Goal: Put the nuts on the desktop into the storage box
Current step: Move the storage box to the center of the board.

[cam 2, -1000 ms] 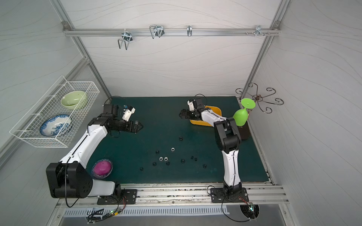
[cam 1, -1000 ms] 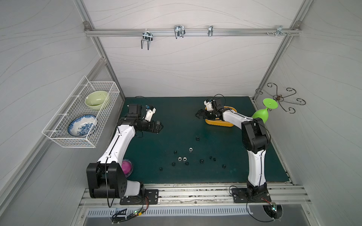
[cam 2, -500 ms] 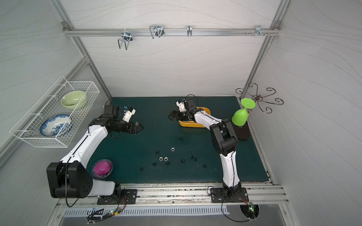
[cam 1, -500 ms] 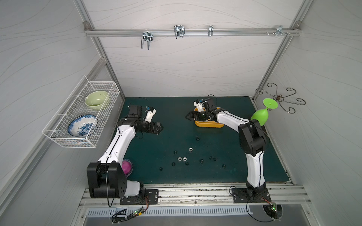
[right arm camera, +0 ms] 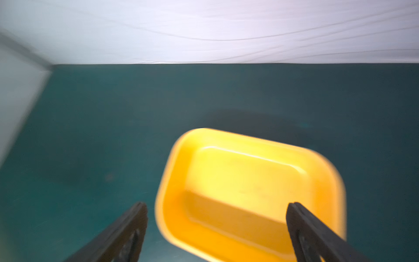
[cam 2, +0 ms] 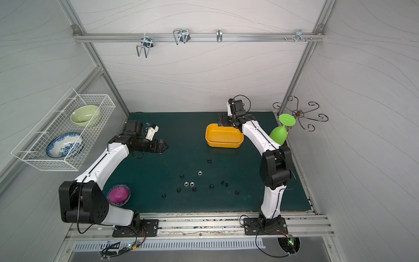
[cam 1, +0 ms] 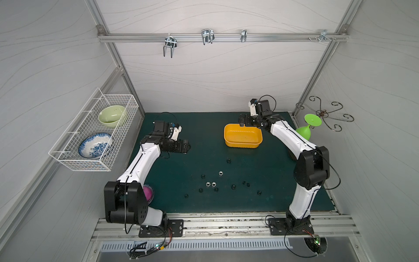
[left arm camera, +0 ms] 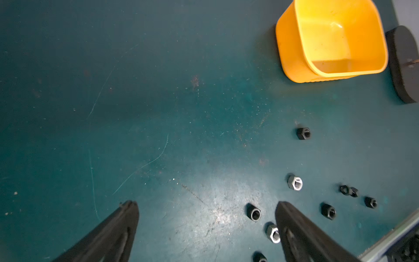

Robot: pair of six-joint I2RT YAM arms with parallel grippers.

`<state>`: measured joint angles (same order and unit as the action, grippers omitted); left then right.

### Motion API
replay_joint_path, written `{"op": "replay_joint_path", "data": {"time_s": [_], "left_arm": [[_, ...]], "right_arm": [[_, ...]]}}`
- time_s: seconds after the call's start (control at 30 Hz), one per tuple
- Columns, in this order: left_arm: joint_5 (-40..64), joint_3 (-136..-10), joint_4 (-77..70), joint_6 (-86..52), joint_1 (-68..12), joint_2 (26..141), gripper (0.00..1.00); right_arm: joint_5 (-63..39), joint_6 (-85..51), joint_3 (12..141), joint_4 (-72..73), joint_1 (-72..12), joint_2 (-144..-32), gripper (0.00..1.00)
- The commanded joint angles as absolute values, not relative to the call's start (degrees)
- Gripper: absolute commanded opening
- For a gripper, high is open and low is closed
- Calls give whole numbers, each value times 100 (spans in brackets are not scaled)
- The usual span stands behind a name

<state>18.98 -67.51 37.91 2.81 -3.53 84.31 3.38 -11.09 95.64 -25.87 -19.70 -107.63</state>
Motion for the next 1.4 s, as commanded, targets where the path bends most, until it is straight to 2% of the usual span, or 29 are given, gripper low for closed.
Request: {"op": "replay_joint_path", "data": {"time_s": [0.0, 0.17, 0.47, 0.63, 0.73, 0.8, 0.93, 1.1, 1.37], "left_arm": [[1556, -7186, 3543, -20, -572, 8647, 99], [1604, -7209, 3545, -43, -696, 8789, 99], [1498, -7018, 3474, 35, -703, 8688, 99], [1417, -6996, 3459, 44, -695, 8691, 99], [1406, -6996, 3456, 30, -703, 8692, 99], [1387, -6996, 3467, 30, -699, 8684, 99], [1303, -6996, 3463, 46, -701, 8691, 99], [1241, -6996, 3468, 37, -702, 8709, 99], [1133, -7002, 3467, 48, -701, 8744, 99]], "right_arm": [[1110, -859, 9460, -3327, -1722, -10966, 97], [1168, -803, 9418, -3467, -1392, -11221, 96], [554, -845, 9505, -3472, -1283, -11650, 91], [416, -878, 9600, -3466, -1283, -11902, 82], [298, -839, 9596, -3402, -1283, -11962, 73], [175, -821, 9600, -3398, -1315, -11993, 73], [111, -735, 9528, -3284, -1527, -11966, 67], [128, -678, 9597, -3256, -1848, -12028, 55], [109, -643, 9804, -3153, -2418, -12183, 51]]}}
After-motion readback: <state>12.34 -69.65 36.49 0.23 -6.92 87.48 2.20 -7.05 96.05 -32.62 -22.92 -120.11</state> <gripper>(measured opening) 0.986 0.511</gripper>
